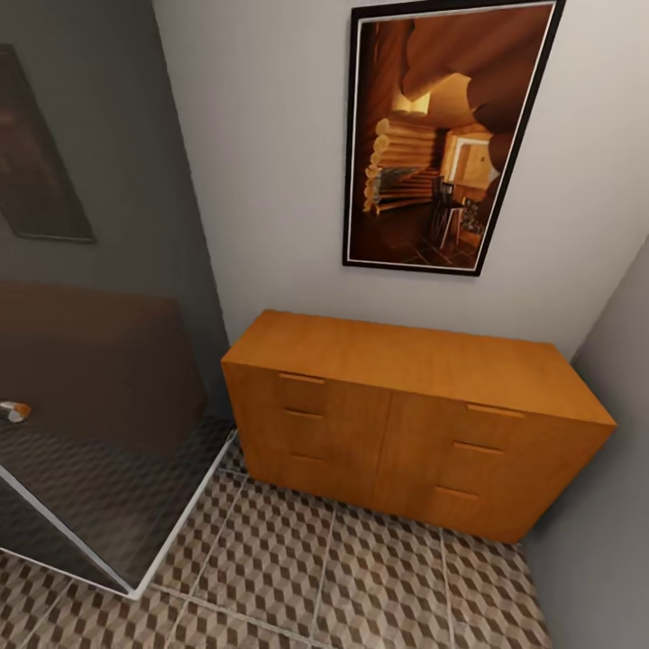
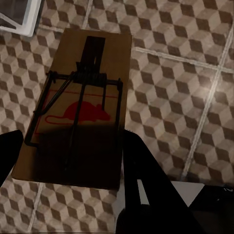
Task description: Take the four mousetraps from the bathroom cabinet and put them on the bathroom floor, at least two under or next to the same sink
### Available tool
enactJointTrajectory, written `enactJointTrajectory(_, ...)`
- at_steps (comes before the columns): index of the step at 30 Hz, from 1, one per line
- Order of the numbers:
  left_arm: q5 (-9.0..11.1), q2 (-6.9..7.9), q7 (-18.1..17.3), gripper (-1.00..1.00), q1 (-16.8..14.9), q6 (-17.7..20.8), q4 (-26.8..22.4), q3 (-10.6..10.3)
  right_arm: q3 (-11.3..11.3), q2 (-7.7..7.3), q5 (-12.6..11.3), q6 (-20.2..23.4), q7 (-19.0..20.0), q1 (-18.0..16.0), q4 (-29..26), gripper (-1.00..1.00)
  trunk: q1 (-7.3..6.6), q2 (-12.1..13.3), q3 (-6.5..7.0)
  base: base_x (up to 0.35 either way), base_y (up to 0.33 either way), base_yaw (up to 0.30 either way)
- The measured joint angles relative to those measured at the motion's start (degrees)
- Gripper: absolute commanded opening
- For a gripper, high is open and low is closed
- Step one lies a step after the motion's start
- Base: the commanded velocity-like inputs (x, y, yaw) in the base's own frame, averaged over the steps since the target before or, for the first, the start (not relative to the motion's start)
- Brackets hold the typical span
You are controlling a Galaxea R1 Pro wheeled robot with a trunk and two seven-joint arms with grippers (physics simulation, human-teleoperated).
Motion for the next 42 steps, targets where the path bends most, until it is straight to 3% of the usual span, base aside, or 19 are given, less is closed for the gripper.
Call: enactJointTrajectory(42, 0.17, 0.09, 0.07, -1.0, 0.0, -0.28, 0.21, 0.0, 0.0, 0.26, 0.09, -0.09, 0.0, 1.28, 0.0, -1.0, 0.0, 0.0, 1.11, 0.0, 0.0, 0.281)
